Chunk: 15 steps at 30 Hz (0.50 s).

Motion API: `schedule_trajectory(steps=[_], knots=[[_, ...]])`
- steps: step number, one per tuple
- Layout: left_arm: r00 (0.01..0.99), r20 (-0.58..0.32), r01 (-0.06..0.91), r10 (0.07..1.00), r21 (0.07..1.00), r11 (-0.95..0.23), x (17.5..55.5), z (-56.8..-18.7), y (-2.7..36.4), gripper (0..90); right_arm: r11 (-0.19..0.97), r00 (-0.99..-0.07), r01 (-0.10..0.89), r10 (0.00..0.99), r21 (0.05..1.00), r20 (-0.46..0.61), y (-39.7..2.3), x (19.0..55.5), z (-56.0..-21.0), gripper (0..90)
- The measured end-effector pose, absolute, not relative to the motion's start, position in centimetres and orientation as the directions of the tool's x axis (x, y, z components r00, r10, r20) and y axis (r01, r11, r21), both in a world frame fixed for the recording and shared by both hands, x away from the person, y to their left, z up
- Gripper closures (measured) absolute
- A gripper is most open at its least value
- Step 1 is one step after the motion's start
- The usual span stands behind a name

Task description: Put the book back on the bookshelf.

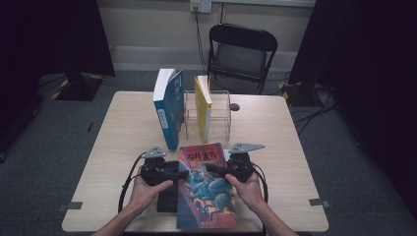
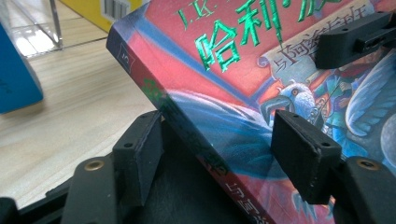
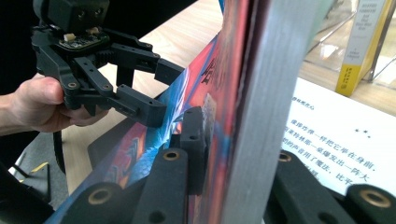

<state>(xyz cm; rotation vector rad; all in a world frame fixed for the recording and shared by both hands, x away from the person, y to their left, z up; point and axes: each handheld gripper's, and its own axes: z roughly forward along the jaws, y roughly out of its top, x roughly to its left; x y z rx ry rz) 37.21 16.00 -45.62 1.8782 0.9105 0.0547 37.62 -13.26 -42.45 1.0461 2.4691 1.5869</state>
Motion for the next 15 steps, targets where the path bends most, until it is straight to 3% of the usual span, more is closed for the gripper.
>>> schedule_trajectory(steps=[4,15], knots=[[0.717,-0.397,0.584,0.573,0.790,-0.184,37.47,-45.83,15.96,35.2,0.259,-0.784,0.508,0.535,0.821,0.316,-13.36,37.45,-41.99,77.7],[0.722,-0.419,0.602,0.550,0.772,-0.202,37.91,-45.60,15.79,35.7,0.317,-0.808,0.467,0.533,0.826,0.252,-13.08,37.19,-41.43,77.8]])
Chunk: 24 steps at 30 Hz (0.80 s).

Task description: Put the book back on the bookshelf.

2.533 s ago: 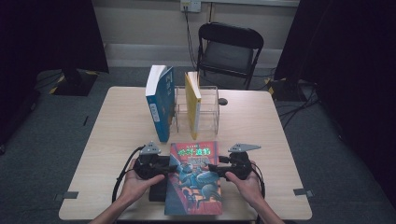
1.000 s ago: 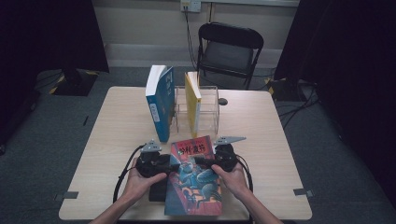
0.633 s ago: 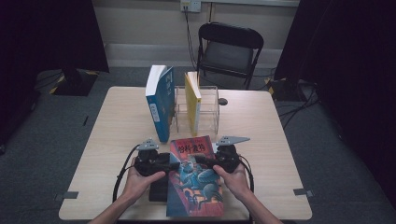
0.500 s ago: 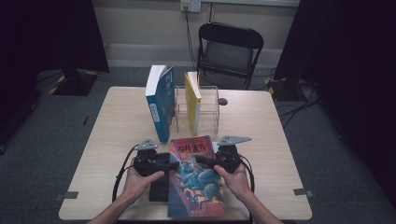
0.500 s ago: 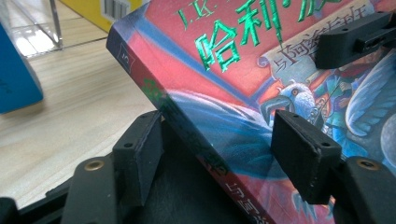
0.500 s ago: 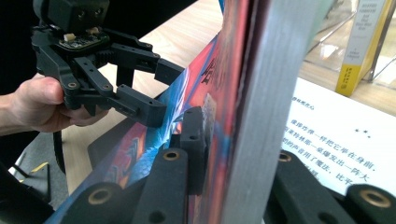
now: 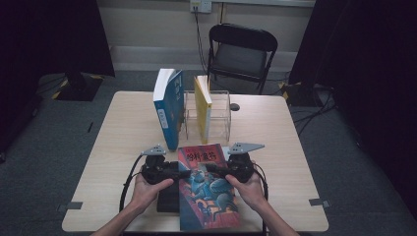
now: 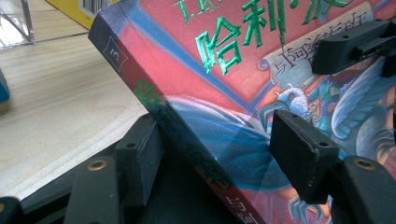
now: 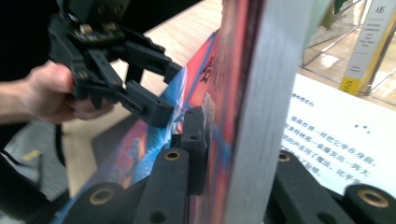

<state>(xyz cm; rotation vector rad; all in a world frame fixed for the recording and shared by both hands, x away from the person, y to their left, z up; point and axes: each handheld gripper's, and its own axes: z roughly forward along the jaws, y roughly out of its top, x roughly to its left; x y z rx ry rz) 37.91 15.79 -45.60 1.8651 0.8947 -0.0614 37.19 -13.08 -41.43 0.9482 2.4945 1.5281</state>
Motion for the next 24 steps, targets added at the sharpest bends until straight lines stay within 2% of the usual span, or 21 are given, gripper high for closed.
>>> schedule_trajectory(steps=[11,18,20,24], knots=[[0.732,-0.429,0.586,0.529,0.792,-0.169,38.1,-45.6,15.7,36.9,0.301,-0.804,0.464,0.538,0.833,0.254,-13.3,37.1,-41.0,78.7],[0.747,-0.442,0.582,0.497,0.796,-0.166,38.1,-45.5,15.1,31.3,0.304,-0.825,0.417,0.522,0.857,0.217,-13.0,36.8,-40.1,79.8],[0.743,-0.474,0.601,0.473,0.784,-0.157,38.4,-45.6,15.1,32.7,0.308,-0.827,0.416,0.520,0.856,0.215,-13.1,36.9,-39.9,80.0],[0.745,-0.482,0.603,0.460,0.782,-0.158,38.7,-45.3,14.8,35.7,0.305,-0.822,0.420,0.526,0.855,0.216,-13.3,37.0,-39.8,80.2]])
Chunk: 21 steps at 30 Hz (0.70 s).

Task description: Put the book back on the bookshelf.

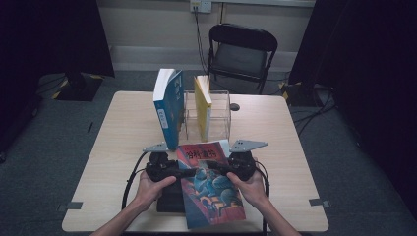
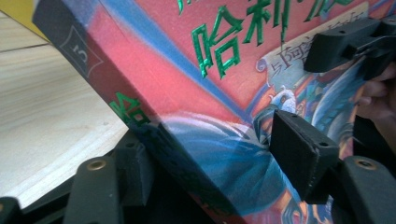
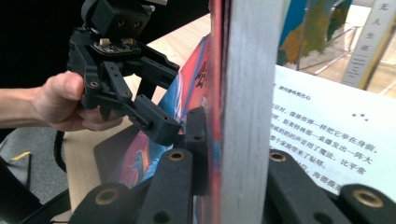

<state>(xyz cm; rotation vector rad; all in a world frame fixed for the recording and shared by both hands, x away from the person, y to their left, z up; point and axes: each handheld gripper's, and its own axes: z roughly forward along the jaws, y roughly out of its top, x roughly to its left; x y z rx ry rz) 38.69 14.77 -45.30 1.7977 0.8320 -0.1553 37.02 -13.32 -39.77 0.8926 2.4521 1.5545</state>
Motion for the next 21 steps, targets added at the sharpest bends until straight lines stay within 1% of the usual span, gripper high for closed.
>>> schedule_trajectory(steps=[3,4,5,8,11,14,16,20,21], knots=[[0.763,-0.482,0.592,0.430,0.788,-0.167,38.7,-45.0,14.6,40.1,0.315,-0.812,0.434,0.543,0.844,0.215,-13.5,37.2,-39.7,80.1],[0.778,-0.482,0.582,0.403,0.795,-0.174,38.6,-44.8,14.4,48.9,0.323,-0.805,0.447,0.552,0.835,0.218,-13.5,37.3,-39.7,79.8],[0.785,-0.454,0.563,0.421,0.807,-0.179,38.3,-44.5,14.1,50.9,0.333,-0.798,0.458,0.562,0.824,0.216,-13.4,37.5,-39.7,79.6],[0.785,-0.444,0.561,0.432,0.805,-0.191,38.1,-44.1,13.9,51.8,0.330,-0.785,0.475,0.578,0.816,0.223,-13.3,37.6,-39.8,79.4],[0.779,-0.459,0.570,0.427,0.802,-0.177,38.2,-43.6,14.0,55.0,0.332,-0.784,0.462,0.585,0.822,0.205,-13.2,37.3,-39.4,79.5],[0.794,-0.444,0.548,0.415,0.819,-0.171,38.8,-42.3,14.1,58.1,0.312,-0.786,0.449,0.583,0.837,0.205,-13.4,37.2,-38.4,79.6],[0.793,-0.448,0.542,0.413,0.829,-0.139,39.2,-41.6,14.2,60.3,0.293,-0.787,0.442,0.581,0.848,0.209,-13.6,37.3,-37.7,79.7],[0.808,-0.410,0.506,0.423,0.851,-0.142,39.3,-40.3,14.3,62.2,0.260,-0.783,0.427,0.585,0.866,0.210,-13.7,37.5,-36.6,79.9],[0.814,-0.385,0.485,0.434,0.862,-0.145,39.2,-39.8,14.3,62.4,0.253,-0.784,0.425,0.582,0.869,0.214,-13.8,37.6,-36.4,80.0]])
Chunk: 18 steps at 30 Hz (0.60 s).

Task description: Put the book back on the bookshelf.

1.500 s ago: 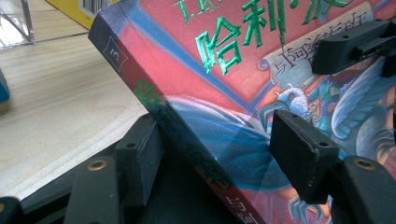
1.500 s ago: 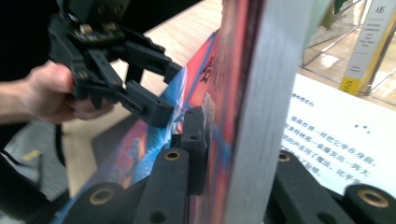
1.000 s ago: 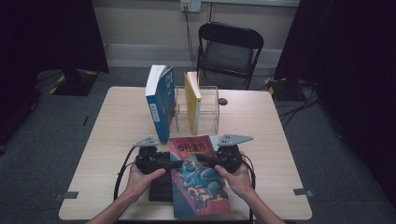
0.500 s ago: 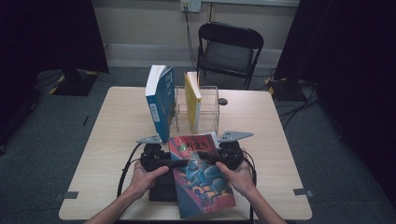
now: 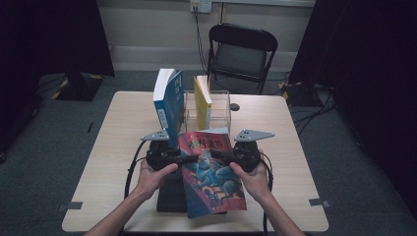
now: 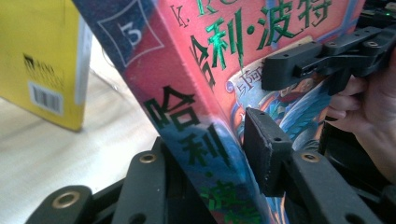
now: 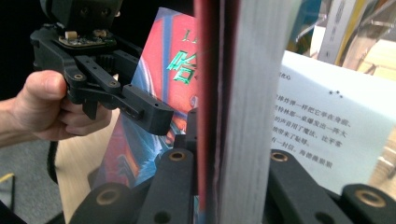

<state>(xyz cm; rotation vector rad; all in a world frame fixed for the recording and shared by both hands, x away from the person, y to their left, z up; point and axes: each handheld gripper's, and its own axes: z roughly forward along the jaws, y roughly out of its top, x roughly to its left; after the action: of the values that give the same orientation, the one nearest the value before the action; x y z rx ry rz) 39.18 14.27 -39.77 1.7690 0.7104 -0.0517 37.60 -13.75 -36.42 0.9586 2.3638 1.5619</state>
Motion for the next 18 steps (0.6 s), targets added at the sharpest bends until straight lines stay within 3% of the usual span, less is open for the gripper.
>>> schedule_trajectory(steps=[11,18], knots=[[0.836,-0.205,0.304,0.510,0.945,-0.118,38.2,-35.6,15.4,70.5,0.151,-0.813,0.296,0.558,0.943,0.166,-12.9,37.4,-33.7,80.1],[0.838,-0.213,0.286,0.502,0.955,-0.072,37.3,-36.1,15.2,73.8,0.144,-0.829,0.268,0.539,0.953,0.152,-13.4,37.0,-34.1,78.8]])
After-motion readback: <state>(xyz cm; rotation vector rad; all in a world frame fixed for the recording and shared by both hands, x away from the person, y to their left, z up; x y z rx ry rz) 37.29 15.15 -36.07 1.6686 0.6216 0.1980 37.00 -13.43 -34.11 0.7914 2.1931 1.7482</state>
